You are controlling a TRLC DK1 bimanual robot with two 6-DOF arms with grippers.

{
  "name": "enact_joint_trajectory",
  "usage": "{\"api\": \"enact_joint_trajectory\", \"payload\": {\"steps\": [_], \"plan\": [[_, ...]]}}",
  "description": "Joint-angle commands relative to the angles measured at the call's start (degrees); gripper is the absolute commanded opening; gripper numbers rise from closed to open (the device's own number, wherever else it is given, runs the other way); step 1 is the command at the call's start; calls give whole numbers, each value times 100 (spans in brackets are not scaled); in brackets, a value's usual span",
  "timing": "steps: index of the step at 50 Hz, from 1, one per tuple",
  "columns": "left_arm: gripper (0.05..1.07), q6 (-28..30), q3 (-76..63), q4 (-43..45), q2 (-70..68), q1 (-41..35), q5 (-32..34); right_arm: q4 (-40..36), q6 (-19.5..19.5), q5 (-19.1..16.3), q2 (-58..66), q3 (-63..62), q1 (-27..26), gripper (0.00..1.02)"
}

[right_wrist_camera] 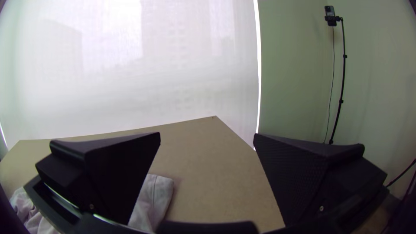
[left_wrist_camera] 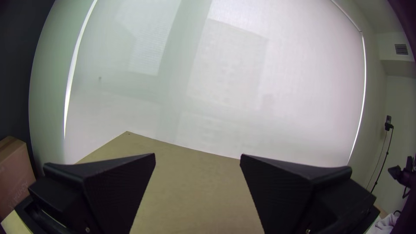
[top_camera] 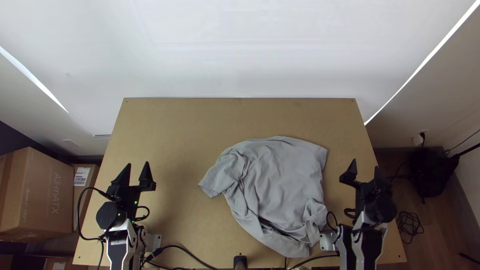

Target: Fold the t-shirt

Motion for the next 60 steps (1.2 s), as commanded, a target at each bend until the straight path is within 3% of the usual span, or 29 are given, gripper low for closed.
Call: {"api": "enact_joint_trajectory", "payload": {"steps": [1,15,22,37,50,60], "plan": [[102,-129,33,-79,-34,-42,2,-338,-113,5,1064,1115,141,99],[102,-103,886,-255,133,-95,2,-1867,-69,13,2953,3796,1327,99],[102,-76,1791,-923,924,-104,2,-2693,27,198,3903,4930,2145,99],[102,-129,3496,-2206,2102,-174,11,-3089,-16,637,5476,6362,3964,99],[102,20,4709,-3524,2409,-350,20,-3063,10,629,7365,7356,4737,99],[102,-6,5183,-4271,2532,-350,29,-3194,616,629,8508,8155,5274,99]]}}
